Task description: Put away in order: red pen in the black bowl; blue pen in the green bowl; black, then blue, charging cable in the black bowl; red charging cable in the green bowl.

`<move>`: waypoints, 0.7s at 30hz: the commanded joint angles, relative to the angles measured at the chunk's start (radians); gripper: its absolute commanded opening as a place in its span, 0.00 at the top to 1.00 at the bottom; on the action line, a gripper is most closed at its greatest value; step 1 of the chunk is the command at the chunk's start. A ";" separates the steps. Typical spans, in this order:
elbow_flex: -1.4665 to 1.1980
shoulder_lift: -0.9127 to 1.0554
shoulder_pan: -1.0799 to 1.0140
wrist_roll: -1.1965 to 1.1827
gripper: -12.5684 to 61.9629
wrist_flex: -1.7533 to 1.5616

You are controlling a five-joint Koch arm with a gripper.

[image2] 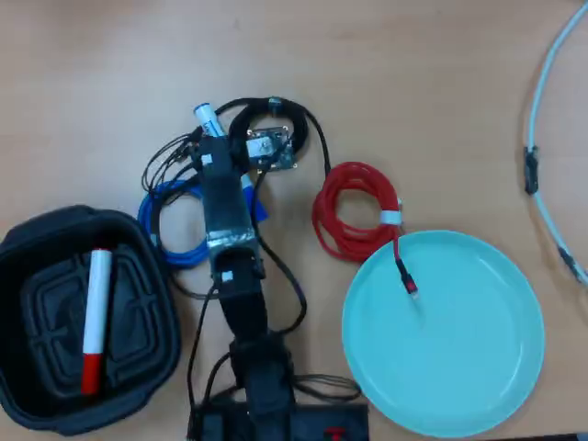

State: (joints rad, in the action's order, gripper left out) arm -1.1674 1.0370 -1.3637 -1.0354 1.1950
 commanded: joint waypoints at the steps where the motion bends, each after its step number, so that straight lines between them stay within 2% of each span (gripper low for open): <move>1: 0.091 0.000 0.014 -0.071 0.44 -0.058; 8: 0.080 -0.038 0.012 -0.077 0.44 -0.048; 13: 0.077 -0.038 0.011 -0.074 0.50 -0.031; 16: 0.077 -0.038 0.011 -0.075 0.64 -0.015; 20: 0.078 -0.038 0.008 -0.074 0.94 -0.005; 21: 0.077 -0.038 0.008 -0.074 0.95 -0.003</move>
State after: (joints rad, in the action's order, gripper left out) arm -1.1520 0.9910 -1.3606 -1.0983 1.1781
